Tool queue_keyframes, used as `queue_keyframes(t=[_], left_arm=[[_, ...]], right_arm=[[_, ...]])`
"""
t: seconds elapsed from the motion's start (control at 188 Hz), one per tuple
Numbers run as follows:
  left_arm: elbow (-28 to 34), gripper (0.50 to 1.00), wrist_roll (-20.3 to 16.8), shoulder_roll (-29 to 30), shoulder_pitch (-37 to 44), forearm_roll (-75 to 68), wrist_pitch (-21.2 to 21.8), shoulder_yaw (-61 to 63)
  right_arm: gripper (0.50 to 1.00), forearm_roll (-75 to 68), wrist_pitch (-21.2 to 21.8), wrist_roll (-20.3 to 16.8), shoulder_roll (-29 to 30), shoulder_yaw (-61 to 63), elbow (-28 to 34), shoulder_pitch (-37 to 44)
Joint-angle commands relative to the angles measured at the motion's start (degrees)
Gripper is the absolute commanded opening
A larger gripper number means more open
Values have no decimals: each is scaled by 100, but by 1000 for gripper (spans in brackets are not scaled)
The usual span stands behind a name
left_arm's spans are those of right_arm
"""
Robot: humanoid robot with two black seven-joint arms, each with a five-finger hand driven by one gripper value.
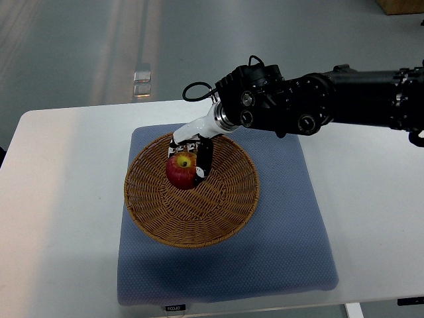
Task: Place red apple in basket with right hand
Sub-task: 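Carry the apple over the wicker basket and lower it inside, then open the right hand's fingers to release the apple in the basket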
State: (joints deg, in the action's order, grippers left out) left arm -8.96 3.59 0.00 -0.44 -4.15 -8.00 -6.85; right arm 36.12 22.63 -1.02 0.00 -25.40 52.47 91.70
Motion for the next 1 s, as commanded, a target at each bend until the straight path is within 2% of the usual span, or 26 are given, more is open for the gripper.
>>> queue_keyframes(t=[0.0,0.341,0.442,0.49,0.633,0.639,0.66,0.756,0.995], left_arm=[[8,1000,1,0,0,1,0,-1],[17,1000,1,0,0,1,0,-1],[26,1000,1,0,0,1,0,-1],[26,1000,1,0,0,1,0,-1],[26,1000,1,0,0,1,0,-1],[26,1000,1,0,0,1,0,-1],[26,1000,1,0,0,1,0,-1],[26,1000,1,0,0,1,0,-1],[17,1000,1,0,0,1,0,-1]], right_arm=[[656,9,-75,6,0,0,-52,-152],[686,97,-110,6,0,0,-220,-513],[725,106,-172,6,0,0,-220,-548],[770,106,-163,6,0,0,-220,-548],[797,97,-145,6,0,8,-220,-548],[831,97,-128,6,0,17,-220,-548],[856,88,-119,6,0,26,-228,-548],[897,53,-93,6,0,44,-220,-522],[913,0,215,6,0,123,-220,-372]])
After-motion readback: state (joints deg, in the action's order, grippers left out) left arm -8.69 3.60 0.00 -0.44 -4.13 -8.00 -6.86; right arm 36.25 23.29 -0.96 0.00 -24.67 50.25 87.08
